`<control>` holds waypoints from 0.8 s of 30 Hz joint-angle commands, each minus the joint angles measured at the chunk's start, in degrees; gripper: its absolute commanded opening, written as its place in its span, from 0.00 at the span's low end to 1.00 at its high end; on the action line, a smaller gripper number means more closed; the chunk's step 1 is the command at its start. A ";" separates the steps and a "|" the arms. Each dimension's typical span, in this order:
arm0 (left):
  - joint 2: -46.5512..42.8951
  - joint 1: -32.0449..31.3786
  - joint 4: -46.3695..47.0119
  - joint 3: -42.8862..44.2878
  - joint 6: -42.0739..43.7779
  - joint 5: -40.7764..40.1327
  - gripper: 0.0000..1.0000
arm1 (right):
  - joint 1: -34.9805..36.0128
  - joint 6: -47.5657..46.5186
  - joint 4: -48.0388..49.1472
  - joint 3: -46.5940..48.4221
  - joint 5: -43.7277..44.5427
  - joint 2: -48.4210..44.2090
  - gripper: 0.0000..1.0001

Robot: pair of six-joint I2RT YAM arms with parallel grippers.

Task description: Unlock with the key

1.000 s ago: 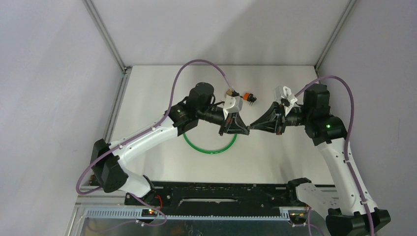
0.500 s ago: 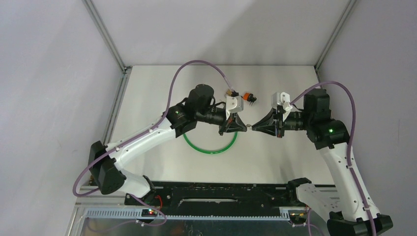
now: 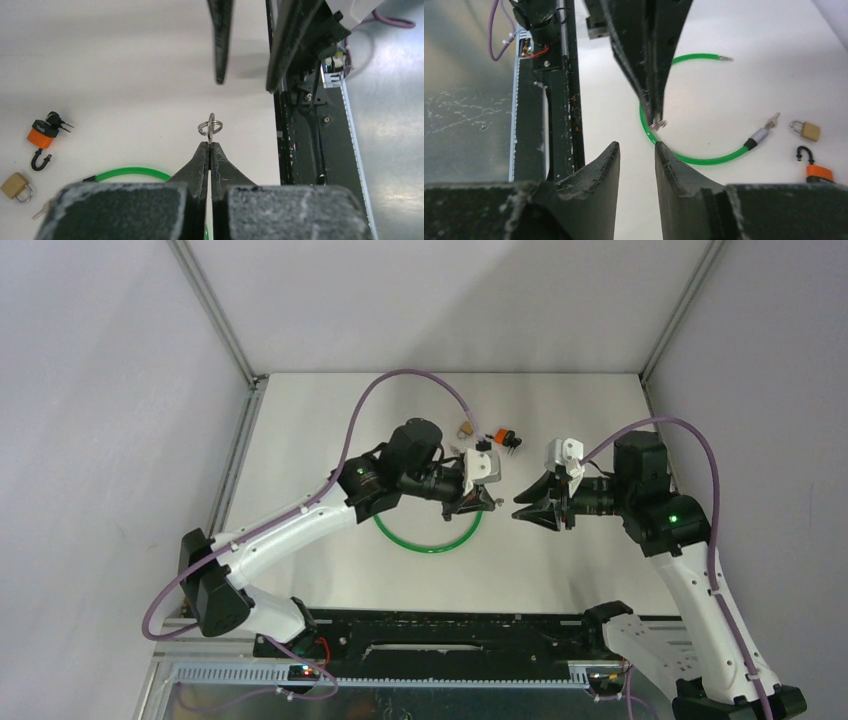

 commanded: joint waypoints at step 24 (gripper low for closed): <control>-0.46 -6.53 -6.73 5.79 10.40 -11.02 0.00 | 4.48 5.08 5.87 0.34 0.53 6.76 0.34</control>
